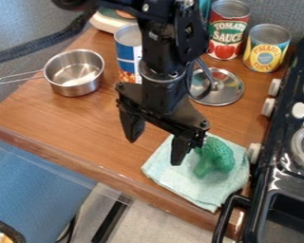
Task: Moved the can from the top right side of the silver pot to the lower middle side of the table
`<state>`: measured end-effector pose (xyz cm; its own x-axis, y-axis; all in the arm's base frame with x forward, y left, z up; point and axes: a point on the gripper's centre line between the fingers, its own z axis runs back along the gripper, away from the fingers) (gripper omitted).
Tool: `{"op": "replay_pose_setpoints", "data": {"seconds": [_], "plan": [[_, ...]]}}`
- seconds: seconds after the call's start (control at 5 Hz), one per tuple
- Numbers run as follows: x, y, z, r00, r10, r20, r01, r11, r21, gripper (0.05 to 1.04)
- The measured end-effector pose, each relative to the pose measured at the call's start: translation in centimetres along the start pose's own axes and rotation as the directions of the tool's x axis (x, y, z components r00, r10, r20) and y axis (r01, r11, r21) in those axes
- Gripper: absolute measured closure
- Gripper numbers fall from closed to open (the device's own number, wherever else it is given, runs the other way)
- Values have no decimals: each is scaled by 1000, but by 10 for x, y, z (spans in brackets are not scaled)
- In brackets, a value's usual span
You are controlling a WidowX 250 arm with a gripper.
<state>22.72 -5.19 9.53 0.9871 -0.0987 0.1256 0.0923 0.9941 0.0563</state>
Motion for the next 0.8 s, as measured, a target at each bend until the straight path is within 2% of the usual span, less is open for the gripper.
{"op": "replay_pose_setpoints", "data": {"seconds": [0.2,0.4,0.6,0.8], "plan": [[-1,-1,-4,1000,-1,-18,1,1000,-2,83],[12,11,-5,999,40,-31,-41,999,-17,83],[43,29,-4,997,77,-7,-77,997,-21,83],[78,49,-2,994,101,40,-100,995,-5,83]]}}
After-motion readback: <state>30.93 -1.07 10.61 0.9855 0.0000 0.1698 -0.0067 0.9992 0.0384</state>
